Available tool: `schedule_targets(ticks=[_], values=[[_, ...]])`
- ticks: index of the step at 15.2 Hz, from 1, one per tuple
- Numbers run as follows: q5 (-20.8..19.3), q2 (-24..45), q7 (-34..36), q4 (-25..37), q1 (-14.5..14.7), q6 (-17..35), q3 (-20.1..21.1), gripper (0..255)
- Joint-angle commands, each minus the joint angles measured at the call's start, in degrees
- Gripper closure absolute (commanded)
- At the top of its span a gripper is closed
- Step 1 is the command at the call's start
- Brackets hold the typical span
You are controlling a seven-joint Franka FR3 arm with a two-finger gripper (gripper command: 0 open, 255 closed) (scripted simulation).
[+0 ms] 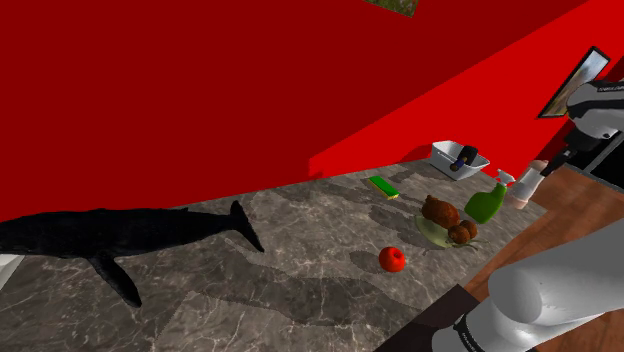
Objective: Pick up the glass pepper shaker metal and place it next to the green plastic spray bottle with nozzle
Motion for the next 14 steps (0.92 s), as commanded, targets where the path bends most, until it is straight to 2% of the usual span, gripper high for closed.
schedule_targets(ticks=[1,14], values=[[-0.1,0.0,0.0,-1.5,-0.1,1.5,-0.1,255],[1.2,2.2,-1.1,-9.8,-0.1,11.6,-1.9,255]])
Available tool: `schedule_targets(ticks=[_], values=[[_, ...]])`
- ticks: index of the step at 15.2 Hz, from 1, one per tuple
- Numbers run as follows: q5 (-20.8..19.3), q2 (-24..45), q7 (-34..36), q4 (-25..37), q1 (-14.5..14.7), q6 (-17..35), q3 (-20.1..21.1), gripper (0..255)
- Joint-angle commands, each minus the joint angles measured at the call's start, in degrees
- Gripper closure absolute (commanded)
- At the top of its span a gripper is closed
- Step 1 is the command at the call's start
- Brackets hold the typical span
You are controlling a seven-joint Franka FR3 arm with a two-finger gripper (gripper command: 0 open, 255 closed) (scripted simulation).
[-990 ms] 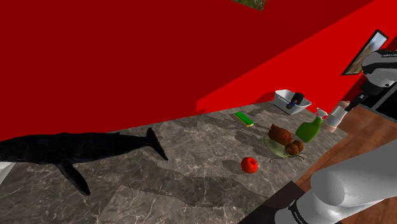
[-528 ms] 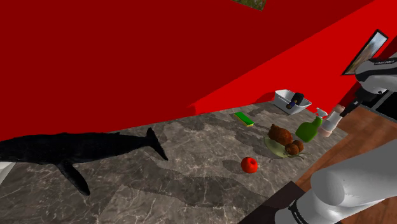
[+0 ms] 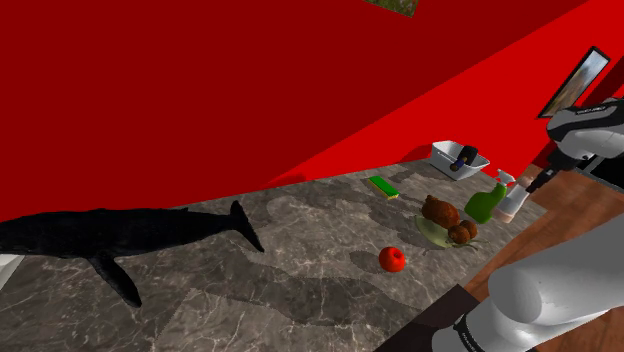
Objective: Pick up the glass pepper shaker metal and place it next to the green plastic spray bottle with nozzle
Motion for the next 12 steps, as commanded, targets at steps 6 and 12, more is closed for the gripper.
schedule_targets(ticks=[6,12], values=[[1.9,2.5,-1.4,-3.7,0.3,5.6,-1.2,255],[4.7,5.3,-3.4,-6.4,0.7,10.3,-2.3,255]])
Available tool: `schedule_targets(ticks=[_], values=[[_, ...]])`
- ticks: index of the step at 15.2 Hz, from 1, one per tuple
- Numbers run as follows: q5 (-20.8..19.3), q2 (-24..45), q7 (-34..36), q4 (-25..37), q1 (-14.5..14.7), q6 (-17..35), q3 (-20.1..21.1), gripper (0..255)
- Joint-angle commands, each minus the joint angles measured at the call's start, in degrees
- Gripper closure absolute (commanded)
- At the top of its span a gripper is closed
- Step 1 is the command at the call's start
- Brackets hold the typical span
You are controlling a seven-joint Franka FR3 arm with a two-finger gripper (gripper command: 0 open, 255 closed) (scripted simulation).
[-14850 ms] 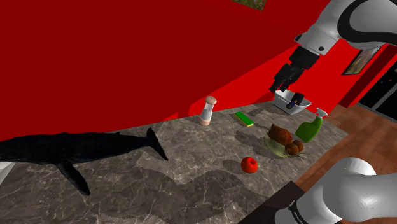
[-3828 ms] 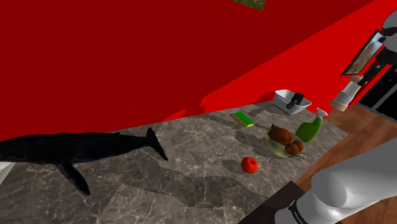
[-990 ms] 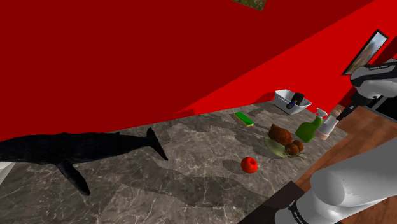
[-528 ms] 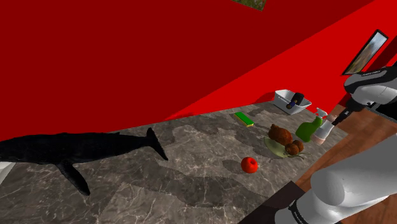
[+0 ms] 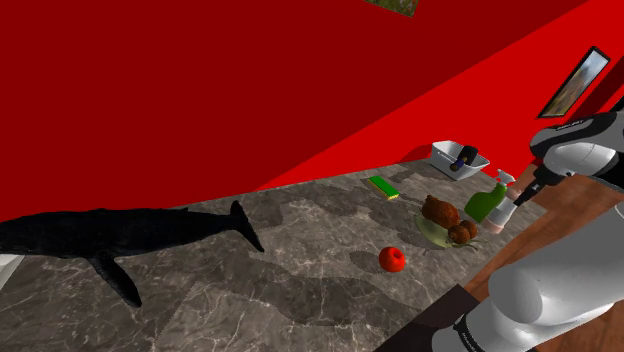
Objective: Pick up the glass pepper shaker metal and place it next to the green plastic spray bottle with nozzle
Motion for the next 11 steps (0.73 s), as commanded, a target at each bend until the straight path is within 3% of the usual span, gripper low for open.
schedule_targets(ticks=[1,10,11], values=[[1.4,1.4,-1.0,-0.8,0.2,1.7,-0.4,255],[2.5,2.3,-1.8,-1.4,0.3,3.0,-0.6,255],[2.5,2.3,-1.8,-1.4,0.3,3.0,-0.6,0]])
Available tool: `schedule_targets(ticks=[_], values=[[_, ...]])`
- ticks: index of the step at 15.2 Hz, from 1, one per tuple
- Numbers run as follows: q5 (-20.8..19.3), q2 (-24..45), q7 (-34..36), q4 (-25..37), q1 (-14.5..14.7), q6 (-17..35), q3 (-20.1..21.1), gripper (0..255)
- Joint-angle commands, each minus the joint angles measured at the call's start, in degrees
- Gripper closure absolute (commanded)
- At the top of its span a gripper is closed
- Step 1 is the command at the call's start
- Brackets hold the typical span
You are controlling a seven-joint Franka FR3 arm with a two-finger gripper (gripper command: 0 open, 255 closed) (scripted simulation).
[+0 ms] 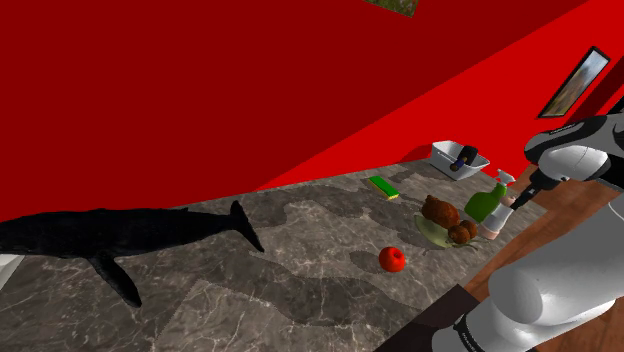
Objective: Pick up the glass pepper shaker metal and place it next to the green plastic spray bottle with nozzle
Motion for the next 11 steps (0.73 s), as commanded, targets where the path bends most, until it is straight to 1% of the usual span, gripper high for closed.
schedule_targets(ticks=[1,5,8,9,11], values=[[0.0,0.0,0.0,0.0,0.0,0.0,0.0,0],[0.0,0.0,0.0,0.0,0.0,0.0,0.0,0],[-5.9,-5.8,4.2,1.7,-0.6,-5.7,1.5,0],[-7.1,-7.1,5.0,2.3,-0.9,-7.3,2.1,0],[-7.0,-7.1,5.0,2.3,-1.1,-7.3,2.3,0]])
